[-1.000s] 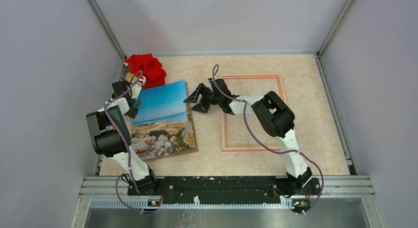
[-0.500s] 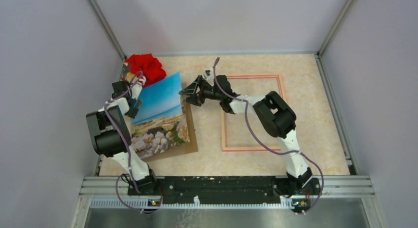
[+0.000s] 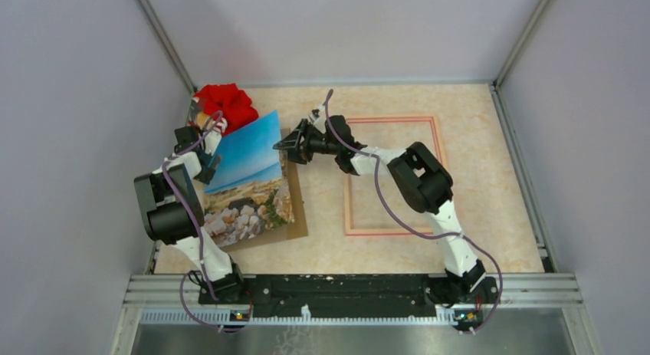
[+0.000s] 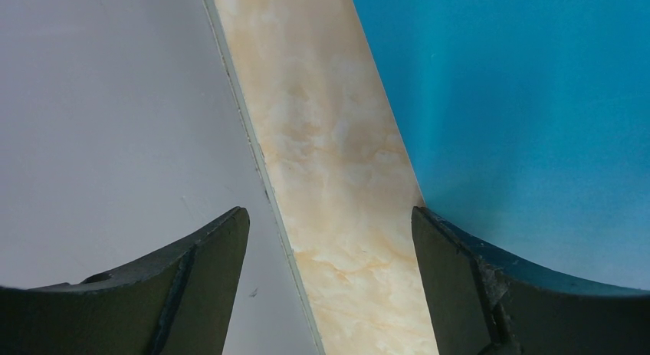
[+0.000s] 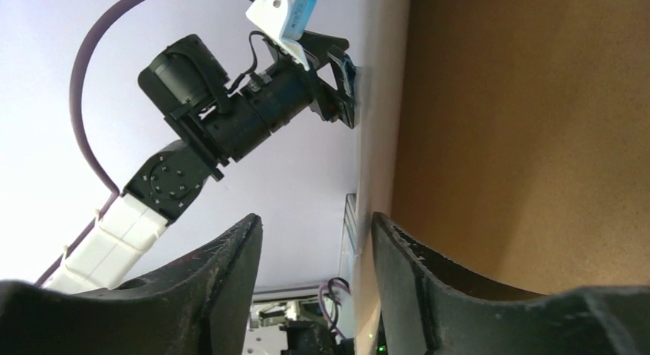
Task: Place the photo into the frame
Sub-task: Pick up the photo frame item at the center of the board.
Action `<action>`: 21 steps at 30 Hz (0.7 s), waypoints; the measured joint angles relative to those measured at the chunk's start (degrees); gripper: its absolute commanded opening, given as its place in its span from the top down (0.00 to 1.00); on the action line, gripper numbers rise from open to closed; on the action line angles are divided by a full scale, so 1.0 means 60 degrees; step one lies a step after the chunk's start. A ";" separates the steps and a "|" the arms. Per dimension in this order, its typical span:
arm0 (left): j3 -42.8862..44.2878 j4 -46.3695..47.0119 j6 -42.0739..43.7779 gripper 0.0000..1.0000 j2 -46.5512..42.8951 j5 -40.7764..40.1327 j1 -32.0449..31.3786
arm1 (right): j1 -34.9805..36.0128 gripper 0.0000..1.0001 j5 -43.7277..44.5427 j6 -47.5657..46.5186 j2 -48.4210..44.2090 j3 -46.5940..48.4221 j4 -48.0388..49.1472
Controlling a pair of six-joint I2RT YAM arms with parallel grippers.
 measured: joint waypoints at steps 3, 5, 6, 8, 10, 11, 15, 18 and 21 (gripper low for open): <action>0.0000 -0.0004 0.0029 0.15 0.0000 0.0011 0.0000 | -0.0022 0.65 0.0029 0.0091 0.0000 -0.0025 0.0120; 0.0000 -0.0004 0.0062 0.15 0.0000 0.0011 -0.0004 | -0.0076 0.72 0.0040 0.0259 0.0000 -0.0142 0.0423; 0.0000 -0.0004 0.0076 0.15 0.0000 0.0011 -0.0011 | -0.0095 0.74 0.0051 0.0339 0.0000 -0.0208 0.0543; -0.0004 -0.0004 0.0102 0.15 0.0000 0.0018 -0.0011 | -0.0138 0.76 0.0066 0.0452 0.0000 -0.0277 0.0568; -0.0004 -0.0004 0.0113 0.15 0.0000 0.0018 -0.0015 | -0.0157 0.79 0.0087 0.0492 0.0000 -0.0280 0.0576; -0.0004 -0.0007 0.0127 0.15 0.0000 0.0018 -0.0018 | -0.0160 0.80 0.0098 0.0506 0.0000 -0.0280 0.0608; -0.0004 -0.0011 0.0149 0.16 0.0000 0.0015 -0.0029 | -0.0178 0.89 0.0102 0.0601 0.0000 -0.0280 0.0750; -0.0004 -0.0015 0.0160 0.16 0.0000 0.0018 -0.0029 | -0.0178 1.00 0.0106 0.0634 0.0000 -0.0280 0.0772; -0.0004 -0.0025 0.0171 0.16 0.0000 0.0018 -0.0036 | -0.0193 1.00 0.0106 0.0659 0.0000 -0.0280 0.0743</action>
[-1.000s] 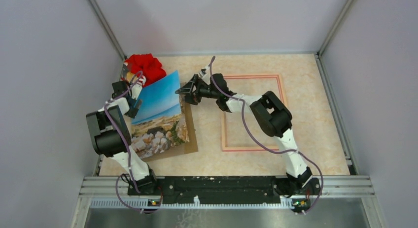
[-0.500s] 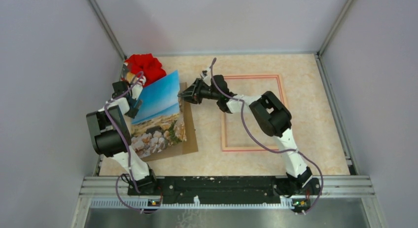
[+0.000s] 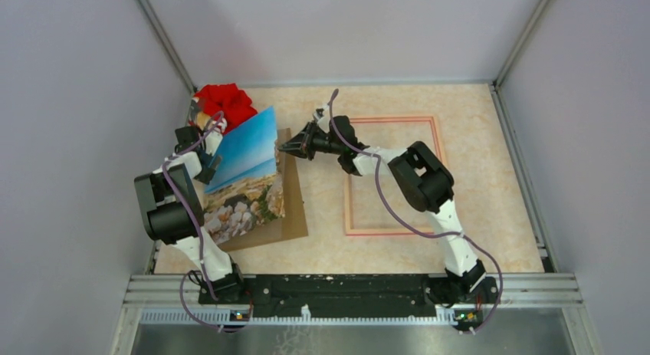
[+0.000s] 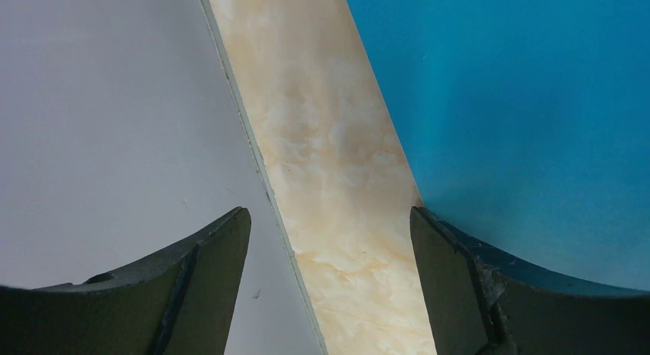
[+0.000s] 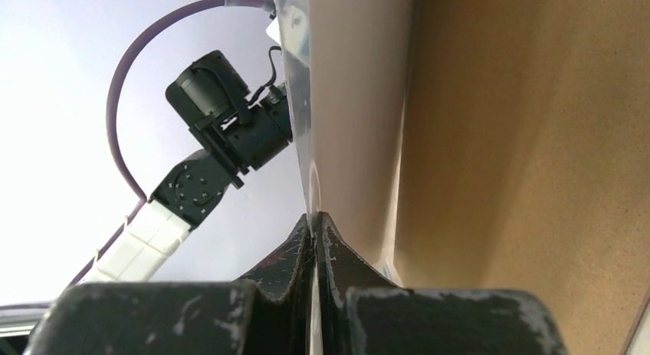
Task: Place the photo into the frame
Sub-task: Pick up the photo frame item at the center of the board.
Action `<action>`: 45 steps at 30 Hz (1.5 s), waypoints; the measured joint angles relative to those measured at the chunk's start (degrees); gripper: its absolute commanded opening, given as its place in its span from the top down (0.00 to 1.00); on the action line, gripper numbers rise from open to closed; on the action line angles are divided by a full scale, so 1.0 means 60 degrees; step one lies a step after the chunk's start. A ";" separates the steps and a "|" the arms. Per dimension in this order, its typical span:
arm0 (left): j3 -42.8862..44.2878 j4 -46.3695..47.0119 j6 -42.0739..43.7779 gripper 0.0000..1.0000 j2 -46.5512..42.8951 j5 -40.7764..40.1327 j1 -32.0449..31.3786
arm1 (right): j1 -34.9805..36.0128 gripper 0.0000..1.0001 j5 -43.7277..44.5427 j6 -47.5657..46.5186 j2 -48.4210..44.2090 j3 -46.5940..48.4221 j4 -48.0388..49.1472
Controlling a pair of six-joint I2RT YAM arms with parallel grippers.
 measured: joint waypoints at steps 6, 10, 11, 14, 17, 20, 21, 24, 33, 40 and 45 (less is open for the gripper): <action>0.0062 -0.0131 -0.0007 0.16 0.0000 0.0113 0.0000 | -0.0131 1.00 0.0058 -0.0623 -0.0175 -0.0233 -0.0721; 0.0095 -0.0259 -0.0007 0.16 -0.0004 0.0186 -0.0080 | -0.0397 1.00 0.0379 -0.2058 -0.0823 -0.0310 -0.2714; 0.0098 -0.0273 -0.0007 0.16 -0.0004 0.0186 -0.0106 | -0.0495 1.00 0.0510 -0.2565 -0.1129 -0.0310 -0.3406; 0.0102 -0.0299 -0.0011 0.16 -0.0007 0.0193 -0.0149 | -0.0736 1.00 0.0922 -0.3767 -0.1942 -0.0284 -0.4819; 0.0106 -0.0357 -0.0033 0.15 -0.0040 0.0251 -0.0189 | -0.0962 1.00 0.1337 -0.4743 -0.2718 -0.0208 -0.5985; 0.0211 -0.0623 -0.0051 0.09 -0.0044 0.0372 -0.0248 | -0.1180 1.00 0.1701 -0.5599 -0.3275 0.0182 -0.7151; 0.0277 -0.0769 -0.0076 0.07 -0.0044 0.0437 -0.0255 | -0.1271 1.00 0.1851 -0.5894 -0.3432 0.0361 -0.7581; 0.0678 -0.1705 -0.0222 0.01 -0.0040 0.0892 -0.0280 | -0.1497 1.00 0.2255 -0.6637 -0.3774 0.0831 -0.8674; 0.3384 -0.5034 -0.0546 0.01 -0.0117 0.2845 -0.0758 | -0.1818 1.00 0.3836 -0.8615 -0.5027 0.2707 -1.1672; 0.3530 -0.5912 -0.0816 0.01 -0.0743 0.3373 -0.2714 | -0.1818 1.00 0.4681 -0.9490 -0.5319 0.4455 -1.3012; 0.4073 -0.6368 -0.1519 0.01 -0.0820 0.4448 -0.3235 | -0.1847 1.00 0.4929 -0.9766 -0.5843 0.4652 -1.3358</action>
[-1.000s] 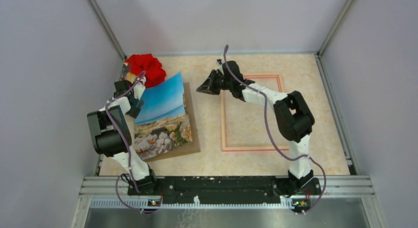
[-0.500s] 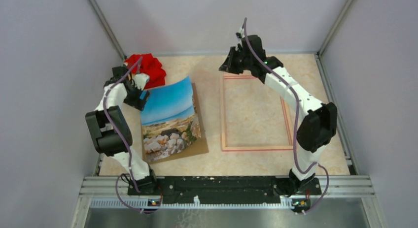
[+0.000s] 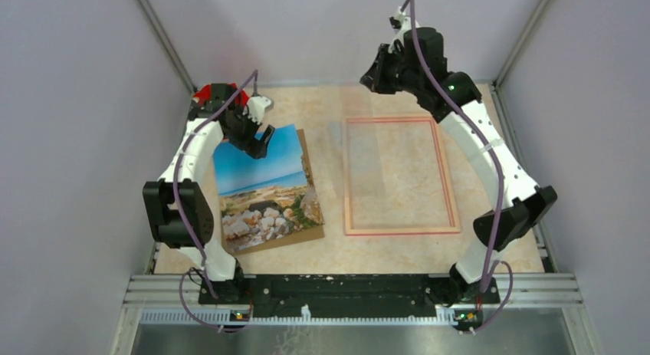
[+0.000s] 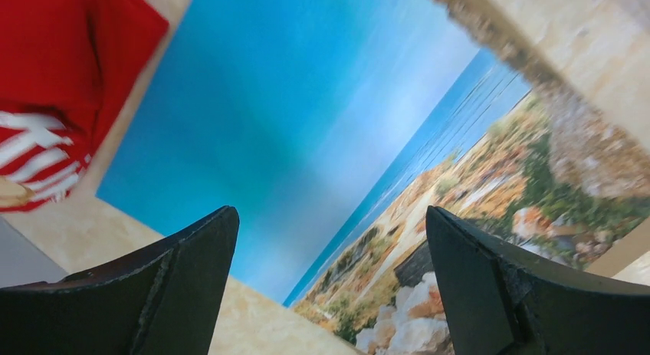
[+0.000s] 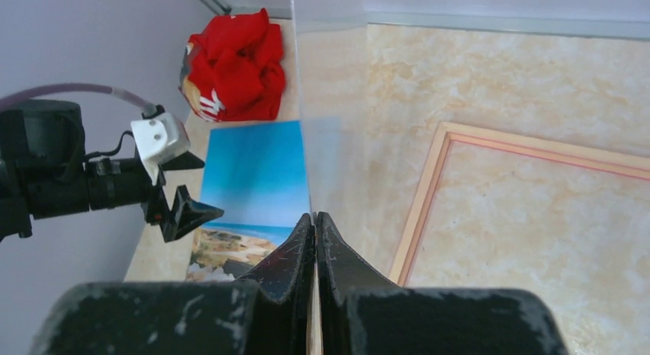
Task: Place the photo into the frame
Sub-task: Pick up the photo frame item at the center of the board.
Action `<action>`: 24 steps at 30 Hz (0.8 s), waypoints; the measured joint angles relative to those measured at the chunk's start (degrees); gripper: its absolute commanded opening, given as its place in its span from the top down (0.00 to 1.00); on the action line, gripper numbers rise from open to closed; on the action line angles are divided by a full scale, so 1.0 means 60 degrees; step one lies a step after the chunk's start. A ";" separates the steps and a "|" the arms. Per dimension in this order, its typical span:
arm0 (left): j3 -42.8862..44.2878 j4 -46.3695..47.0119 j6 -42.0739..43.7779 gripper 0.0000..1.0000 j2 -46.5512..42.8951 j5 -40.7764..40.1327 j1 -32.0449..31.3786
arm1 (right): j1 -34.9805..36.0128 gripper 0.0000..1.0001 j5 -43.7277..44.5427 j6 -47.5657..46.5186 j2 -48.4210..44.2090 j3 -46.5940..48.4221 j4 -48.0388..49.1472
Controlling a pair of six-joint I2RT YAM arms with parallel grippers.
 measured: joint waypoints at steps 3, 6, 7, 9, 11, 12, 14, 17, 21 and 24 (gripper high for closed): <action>0.0648 -0.0015 -0.0375 0.01 -0.0018 0.0525 -0.0211 | -0.0058 1.00 -0.0047 -0.0076 -0.0404 0.0004 -0.0204; 0.1067 0.0102 -0.0816 0.01 -0.0109 0.1104 -0.0463 | -0.0175 1.00 -0.0339 -0.0066 -0.0787 0.0004 -0.0255; 0.1100 0.0197 -0.1009 0.01 -0.0193 0.1410 -0.0521 | -0.0229 1.00 -0.0499 -0.0044 -0.0933 0.0004 -0.0251; 0.1075 0.0375 -0.1392 0.02 -0.0397 0.1985 -0.0568 | -0.0291 1.00 -0.0798 0.0051 -0.1206 -0.0004 -0.0240; 0.0845 0.0882 -0.1909 0.01 -0.0801 0.2739 -0.0557 | -0.0364 1.00 -0.1191 0.0222 -0.1555 -0.0102 -0.0142; 0.0732 0.1060 -0.2124 0.02 -0.1005 0.3031 -0.0550 | -0.0415 1.00 -0.1362 0.0328 -0.1749 -0.0226 -0.0029; 0.0393 0.1676 -0.2758 0.02 -0.1606 0.3807 -0.0521 | -0.0590 1.00 -0.1840 0.0619 -0.2277 -0.0718 0.0328; 0.0219 0.2277 -0.3526 0.02 -0.2248 0.4962 -0.0459 | -0.1086 1.00 -0.2718 0.1286 -0.3166 -0.1902 0.1337; 0.0149 0.3173 -0.4710 0.02 -0.2656 0.7165 -0.0306 | -0.1971 1.00 -0.4018 0.2641 -0.3971 -0.3577 0.3071; -0.0648 0.4779 -0.6353 0.02 -0.2699 0.9060 -0.0098 | -0.2299 1.00 -0.4725 0.3548 -0.4029 -0.4295 0.4084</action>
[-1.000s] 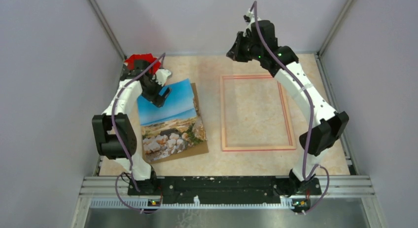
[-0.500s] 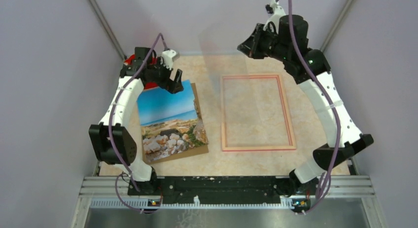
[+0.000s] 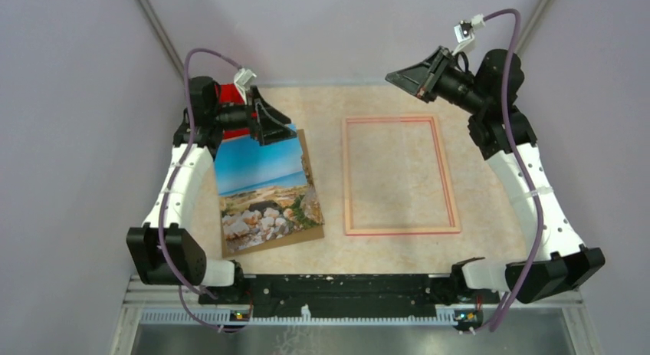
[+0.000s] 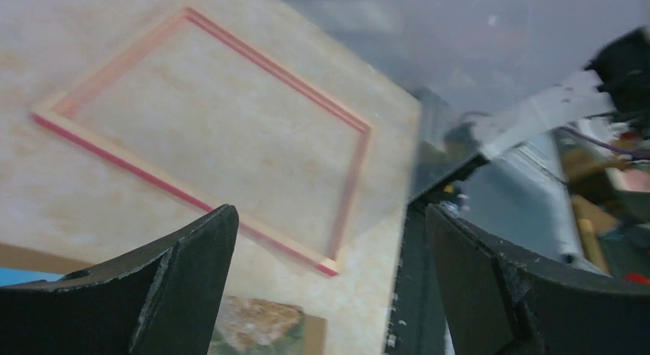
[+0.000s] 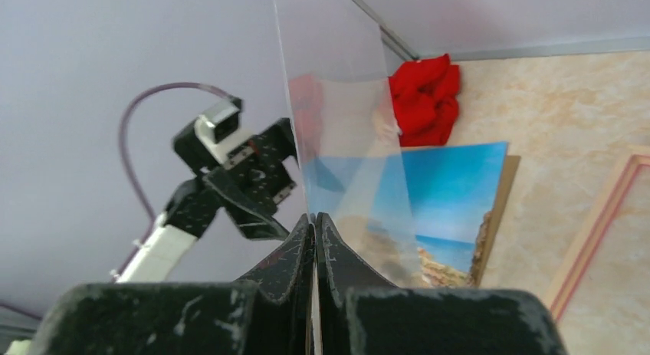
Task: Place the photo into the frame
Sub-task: Pick up the photo frame item at the center of the board.
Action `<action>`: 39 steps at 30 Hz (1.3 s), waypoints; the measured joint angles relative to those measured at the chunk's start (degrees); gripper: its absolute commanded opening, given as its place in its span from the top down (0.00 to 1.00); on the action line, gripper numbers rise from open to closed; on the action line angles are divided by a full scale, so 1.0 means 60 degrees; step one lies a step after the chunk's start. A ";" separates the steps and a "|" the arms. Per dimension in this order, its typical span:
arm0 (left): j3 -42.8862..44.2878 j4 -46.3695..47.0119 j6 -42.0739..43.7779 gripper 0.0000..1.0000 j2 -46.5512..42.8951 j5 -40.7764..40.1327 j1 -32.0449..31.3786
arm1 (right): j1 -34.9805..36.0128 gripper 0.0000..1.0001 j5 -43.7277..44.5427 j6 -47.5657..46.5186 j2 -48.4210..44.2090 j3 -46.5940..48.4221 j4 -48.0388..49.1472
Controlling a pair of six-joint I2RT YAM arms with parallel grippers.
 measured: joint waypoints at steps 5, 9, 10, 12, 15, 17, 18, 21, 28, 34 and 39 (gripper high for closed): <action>-0.1716 0.3031 -0.3177 0.01 0.0484 0.1847 0.0375 | -0.0062 1.00 -0.0699 0.0849 0.0069 -0.0211 0.0772; -0.1854 0.3570 -0.4044 0.02 0.0954 0.2324 0.0550 | -0.0066 1.00 -0.1060 0.1188 0.0033 -0.0197 0.1209; -0.1854 0.3650 -0.4160 0.02 0.0958 0.2393 0.0565 | -0.0066 1.00 -0.1140 0.1304 0.0033 -0.0197 0.1308; -0.1843 0.3916 -0.4350 0.02 0.0954 0.2608 0.0561 | -0.0066 1.00 -0.1300 0.1497 0.0029 -0.0200 0.1479; -0.1843 0.4018 -0.4506 0.01 0.0954 0.2732 0.0550 | -0.0066 1.00 -0.1483 0.1861 0.0025 -0.0237 0.1894; -0.1843 0.4084 -0.4645 0.03 0.0954 0.2801 0.0528 | -0.0066 1.00 -0.1603 0.2142 0.0004 -0.0382 0.2313; -0.1843 0.4109 -0.4714 0.04 0.0954 0.2856 0.0510 | -0.0066 1.00 -0.1643 0.2269 -0.0007 -0.0470 0.2503; -0.1840 0.4156 -0.4867 0.07 0.0958 0.2936 0.0488 | -0.0066 1.00 -0.1690 0.2514 -0.0011 -0.0794 0.2852; -0.1800 0.4291 -0.5169 0.40 0.0954 0.3038 0.0463 | -0.0073 1.00 -0.1719 0.3136 -0.0026 -0.1938 0.3526; -0.1596 0.4328 -0.5329 0.93 0.0958 0.3100 0.0470 | -0.0277 1.00 -0.1610 0.3060 -0.0131 -0.2040 0.3548; -0.1457 0.4335 -0.5410 1.00 0.0958 0.3209 0.0470 | -0.0361 0.61 -0.1552 0.2867 -0.0404 -0.2601 0.3708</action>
